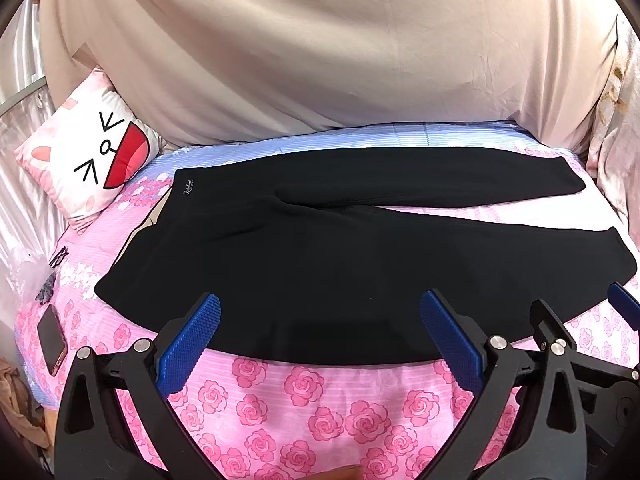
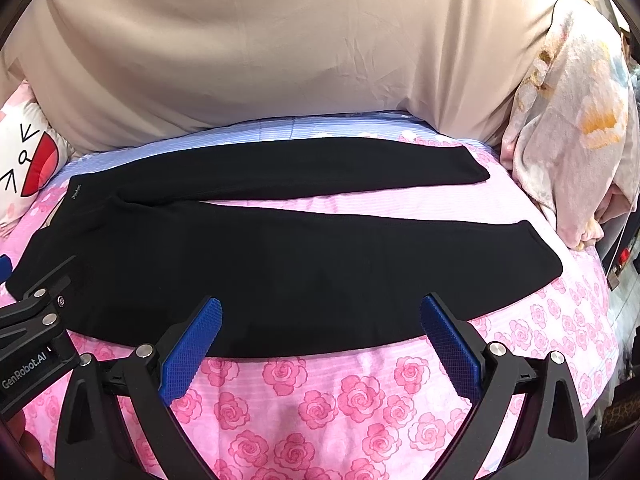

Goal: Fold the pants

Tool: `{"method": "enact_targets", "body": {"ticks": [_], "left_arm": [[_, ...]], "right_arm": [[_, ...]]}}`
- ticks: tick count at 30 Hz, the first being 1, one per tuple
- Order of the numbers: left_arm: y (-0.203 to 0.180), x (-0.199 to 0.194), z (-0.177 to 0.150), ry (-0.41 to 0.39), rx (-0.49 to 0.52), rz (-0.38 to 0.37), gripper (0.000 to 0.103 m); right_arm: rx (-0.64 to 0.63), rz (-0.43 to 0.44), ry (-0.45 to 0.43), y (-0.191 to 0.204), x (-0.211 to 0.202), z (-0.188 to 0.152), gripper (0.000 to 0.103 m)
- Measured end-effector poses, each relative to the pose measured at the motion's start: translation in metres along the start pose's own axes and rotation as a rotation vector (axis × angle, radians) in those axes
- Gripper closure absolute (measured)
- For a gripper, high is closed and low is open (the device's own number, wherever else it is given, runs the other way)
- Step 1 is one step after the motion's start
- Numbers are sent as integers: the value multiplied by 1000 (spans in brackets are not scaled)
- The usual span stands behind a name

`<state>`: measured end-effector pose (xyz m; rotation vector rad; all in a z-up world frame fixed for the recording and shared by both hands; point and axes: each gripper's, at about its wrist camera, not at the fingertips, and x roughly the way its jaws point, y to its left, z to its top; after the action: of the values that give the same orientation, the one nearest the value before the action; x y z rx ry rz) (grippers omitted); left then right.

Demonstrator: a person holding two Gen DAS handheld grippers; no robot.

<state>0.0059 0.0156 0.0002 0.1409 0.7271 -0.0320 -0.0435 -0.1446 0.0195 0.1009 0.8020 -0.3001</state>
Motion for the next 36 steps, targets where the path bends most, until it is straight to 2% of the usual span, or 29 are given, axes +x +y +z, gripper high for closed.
{"method": "enact_targets", "body": {"ticks": [36], "left_arm": [[-4,1,0,0,1,1,5]], "right_arm": [[-6,-1,1,2,-1,0,5]]}}
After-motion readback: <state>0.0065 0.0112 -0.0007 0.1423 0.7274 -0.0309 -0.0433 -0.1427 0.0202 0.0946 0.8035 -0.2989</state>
